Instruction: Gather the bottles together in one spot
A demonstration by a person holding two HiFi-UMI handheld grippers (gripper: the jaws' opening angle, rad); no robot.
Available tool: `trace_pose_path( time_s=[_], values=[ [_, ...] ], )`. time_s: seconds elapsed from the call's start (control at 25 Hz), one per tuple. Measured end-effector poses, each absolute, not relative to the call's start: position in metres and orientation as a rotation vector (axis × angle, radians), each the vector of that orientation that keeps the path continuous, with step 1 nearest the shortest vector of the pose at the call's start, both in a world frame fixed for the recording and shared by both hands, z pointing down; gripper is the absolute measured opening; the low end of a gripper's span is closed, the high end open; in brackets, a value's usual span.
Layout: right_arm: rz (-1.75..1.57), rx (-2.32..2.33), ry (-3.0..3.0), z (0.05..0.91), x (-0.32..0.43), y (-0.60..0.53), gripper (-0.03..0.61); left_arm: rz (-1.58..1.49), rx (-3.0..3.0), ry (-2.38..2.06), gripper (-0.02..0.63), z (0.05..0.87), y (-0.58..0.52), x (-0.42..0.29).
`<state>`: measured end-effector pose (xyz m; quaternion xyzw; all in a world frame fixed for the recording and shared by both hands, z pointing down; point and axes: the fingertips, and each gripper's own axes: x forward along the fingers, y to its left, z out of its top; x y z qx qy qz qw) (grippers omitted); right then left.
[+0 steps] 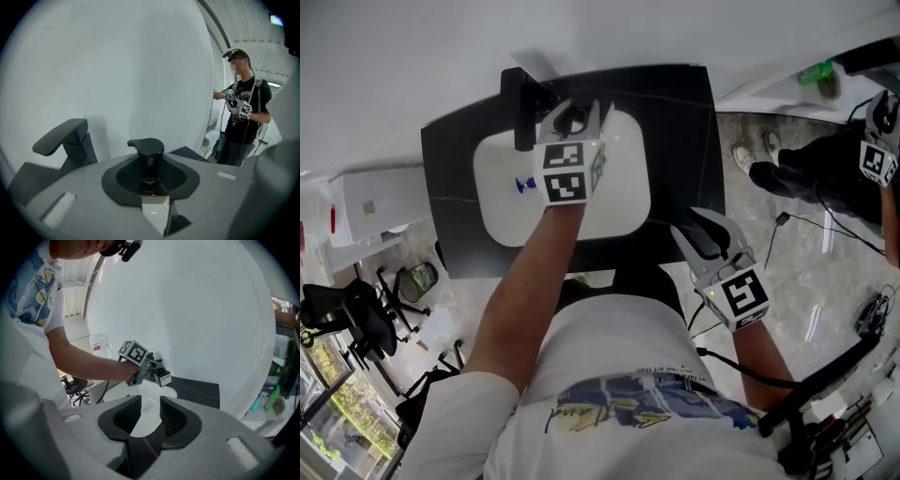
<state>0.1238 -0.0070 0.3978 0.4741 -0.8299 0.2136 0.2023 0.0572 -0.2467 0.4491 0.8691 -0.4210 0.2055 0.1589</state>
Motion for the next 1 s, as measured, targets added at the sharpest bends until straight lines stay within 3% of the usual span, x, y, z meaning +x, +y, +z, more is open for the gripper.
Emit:
trace_pose_path(
  time_s=[1.0],
  values=[
    [0.691,1.354,-2.248,0.427,0.16,0.004,0.121,0.511,2.427,-1.486,0.105,0.476,-0.314,0.058]
  ],
)
